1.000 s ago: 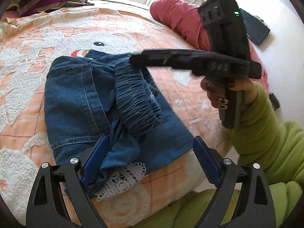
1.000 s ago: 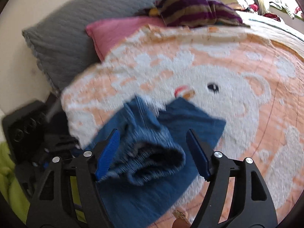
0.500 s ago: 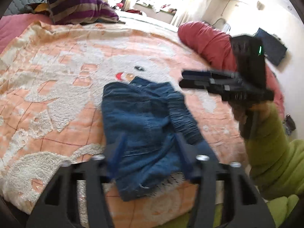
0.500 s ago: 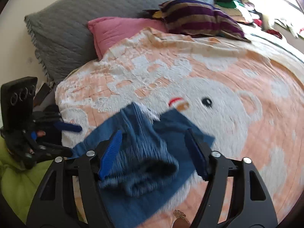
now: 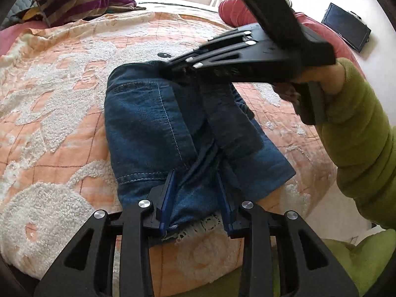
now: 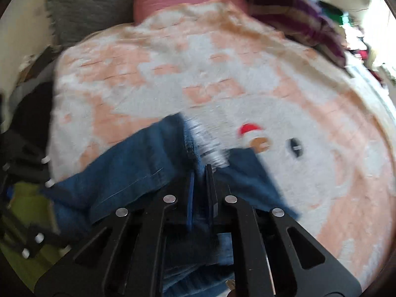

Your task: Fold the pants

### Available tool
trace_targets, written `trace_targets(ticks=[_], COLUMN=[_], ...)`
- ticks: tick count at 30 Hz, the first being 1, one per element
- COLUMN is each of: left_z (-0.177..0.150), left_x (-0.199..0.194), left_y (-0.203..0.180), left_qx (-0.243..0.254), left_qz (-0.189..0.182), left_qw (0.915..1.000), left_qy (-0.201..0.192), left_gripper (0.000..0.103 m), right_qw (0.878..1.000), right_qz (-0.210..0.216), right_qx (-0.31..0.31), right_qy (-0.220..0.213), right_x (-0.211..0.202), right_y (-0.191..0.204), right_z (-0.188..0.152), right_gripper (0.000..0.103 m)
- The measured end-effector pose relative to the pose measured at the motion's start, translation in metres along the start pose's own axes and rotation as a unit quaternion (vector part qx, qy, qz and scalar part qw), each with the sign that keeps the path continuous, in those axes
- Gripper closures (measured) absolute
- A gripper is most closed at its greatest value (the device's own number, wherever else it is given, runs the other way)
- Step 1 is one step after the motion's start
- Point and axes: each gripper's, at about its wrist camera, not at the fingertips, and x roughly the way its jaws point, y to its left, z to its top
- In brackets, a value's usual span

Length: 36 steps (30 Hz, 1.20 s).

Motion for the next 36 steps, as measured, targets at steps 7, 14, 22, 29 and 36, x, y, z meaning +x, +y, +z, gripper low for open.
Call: trace_targets(ticks=[7, 14, 22, 29, 36], left_z=[0.000, -0.004, -0.006, -0.002, 0.002], left_x=[-0.001, -0.018, -0.034, -0.043, -0.054], left_y=[-0.001, -0.003, -0.003, -0.009, 0.005], left_qx=[-0.003, -0.006, -0.010, -0.011, -0.037], left_qz=[-0.003, -0.012, -0.004, 0.012, 0.027], left_qw=[1.0000, 0.9998, 0.9996, 0.9993, 0.9977], left_qy=[-0.002, -0.011, -0.024, -0.035, -0.050], left_gripper=[0.070, 0.057, 0.054, 0.031, 0.028], right_qw=[0.999, 0.992, 0.985, 0.985, 0.987], right_qz=[-0.003, 0.008, -0.005, -0.011, -0.002], right_qx=[0.047, 0.090, 0.092, 0.083, 0.065], right_qy=[0.003, -0.093, -0.143, -0.153, -0.150], right_x=[0.020, -0.044, -0.096, -0.115, -0.121], right_y=[-0.009, -0.020, -0.014, 0.001, 0.019], right_z=[-0.007, -0.021, -0.056, -0.085, -0.103], right_gripper=[0.093, 0.061, 0.032, 0.026, 0.026])
